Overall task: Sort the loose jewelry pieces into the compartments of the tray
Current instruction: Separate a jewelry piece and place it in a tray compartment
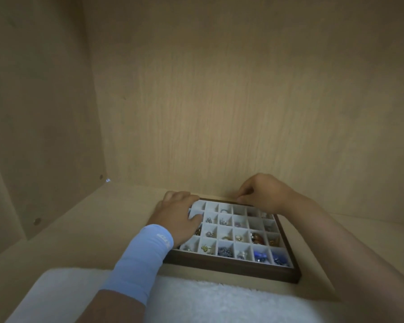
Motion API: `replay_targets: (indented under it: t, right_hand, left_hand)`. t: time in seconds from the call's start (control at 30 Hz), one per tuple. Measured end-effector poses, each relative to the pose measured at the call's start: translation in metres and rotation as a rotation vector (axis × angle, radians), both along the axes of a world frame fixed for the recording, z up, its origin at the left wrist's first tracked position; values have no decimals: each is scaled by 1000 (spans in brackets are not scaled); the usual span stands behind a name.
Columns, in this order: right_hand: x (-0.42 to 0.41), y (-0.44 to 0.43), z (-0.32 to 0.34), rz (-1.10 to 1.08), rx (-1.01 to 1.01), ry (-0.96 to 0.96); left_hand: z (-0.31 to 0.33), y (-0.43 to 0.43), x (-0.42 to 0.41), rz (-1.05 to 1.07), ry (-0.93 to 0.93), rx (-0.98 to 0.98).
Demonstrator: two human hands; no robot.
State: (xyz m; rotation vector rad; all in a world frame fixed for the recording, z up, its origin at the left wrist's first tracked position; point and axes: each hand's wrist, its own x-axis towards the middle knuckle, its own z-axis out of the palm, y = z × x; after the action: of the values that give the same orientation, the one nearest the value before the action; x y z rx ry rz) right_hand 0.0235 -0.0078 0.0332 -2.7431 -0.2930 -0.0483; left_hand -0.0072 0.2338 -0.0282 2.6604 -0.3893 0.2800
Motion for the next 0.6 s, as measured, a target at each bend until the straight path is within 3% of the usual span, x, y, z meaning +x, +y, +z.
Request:
replay_targets:
  t: [0.2, 0.6]
  right_hand:
    - [-25, -73, 4, -147, 68, -65]
    - [-29, -130, -31, -175, -85, 67]
  left_hand:
    - [8, -29, -16, -113, -115, -88]
    - [16, -152, -10, -267, 58, -165]
